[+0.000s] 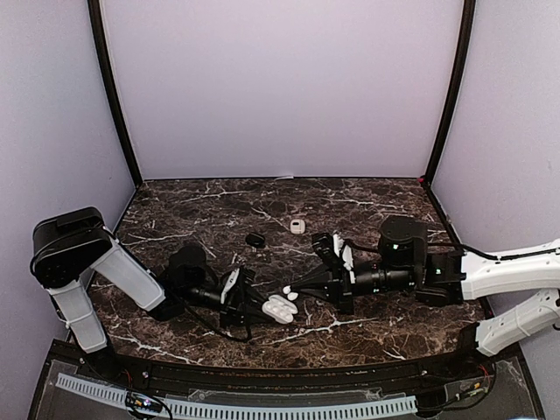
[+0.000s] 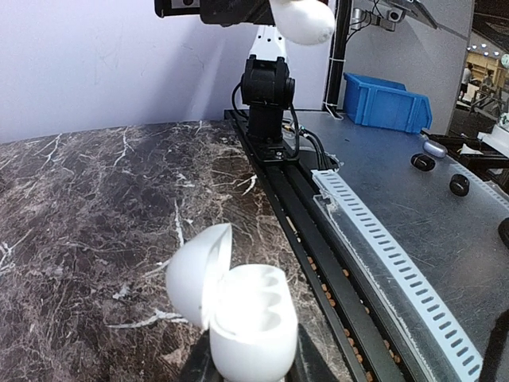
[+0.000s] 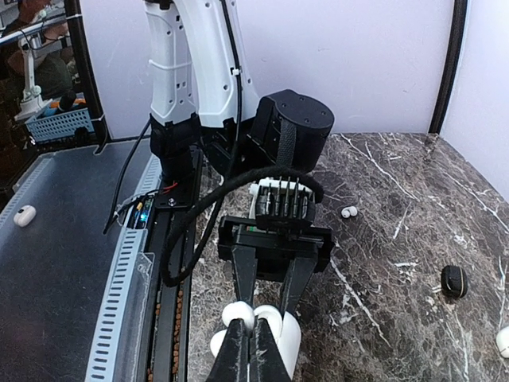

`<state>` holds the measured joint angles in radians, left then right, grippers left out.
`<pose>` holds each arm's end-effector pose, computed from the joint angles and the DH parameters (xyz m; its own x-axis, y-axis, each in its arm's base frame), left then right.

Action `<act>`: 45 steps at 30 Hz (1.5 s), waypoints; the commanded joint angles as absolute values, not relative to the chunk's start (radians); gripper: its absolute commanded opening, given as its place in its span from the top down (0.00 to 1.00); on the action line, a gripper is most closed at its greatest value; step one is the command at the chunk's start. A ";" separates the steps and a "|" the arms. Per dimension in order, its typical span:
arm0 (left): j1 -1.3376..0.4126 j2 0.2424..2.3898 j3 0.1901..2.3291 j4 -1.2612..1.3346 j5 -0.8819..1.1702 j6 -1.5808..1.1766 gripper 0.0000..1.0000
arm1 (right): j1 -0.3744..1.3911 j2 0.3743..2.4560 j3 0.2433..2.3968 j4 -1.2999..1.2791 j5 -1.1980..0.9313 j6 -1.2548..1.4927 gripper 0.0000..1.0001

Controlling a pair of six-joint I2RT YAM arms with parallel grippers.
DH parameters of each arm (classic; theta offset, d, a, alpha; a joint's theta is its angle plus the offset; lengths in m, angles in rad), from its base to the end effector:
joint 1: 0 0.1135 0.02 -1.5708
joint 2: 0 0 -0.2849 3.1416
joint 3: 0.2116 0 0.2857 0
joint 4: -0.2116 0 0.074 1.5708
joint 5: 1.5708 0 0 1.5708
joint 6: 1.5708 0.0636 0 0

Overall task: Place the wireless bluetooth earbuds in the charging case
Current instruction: Pick up the left earbud from the center of the board, then insert the left earbud into the left side groove of the charging case.

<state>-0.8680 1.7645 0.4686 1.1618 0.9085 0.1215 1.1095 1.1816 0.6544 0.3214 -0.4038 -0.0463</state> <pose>0.1689 -0.2770 0.1254 0.0323 0.0772 -0.9965 0.9776 -0.2098 0.0155 0.1170 0.2916 0.2613 -0.0448 -0.1858 -0.9816 -0.9978 0.0564 0.0349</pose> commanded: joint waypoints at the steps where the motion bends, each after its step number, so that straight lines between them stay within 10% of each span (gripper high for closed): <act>1: -0.875 1.717 0.457 1.158 0.912 0.159 0.86 | 1.155 1.221 0.703 0.266 -0.298 -0.118 1.00; 45: -0.886 1.704 0.472 1.106 0.879 0.165 0.86 | 1.307 1.442 0.816 0.161 0.099 -0.249 1.00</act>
<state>-0.8803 1.7485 0.4683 1.1027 0.8722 0.1490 1.2976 1.4399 0.8051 0.1551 0.0547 -0.2321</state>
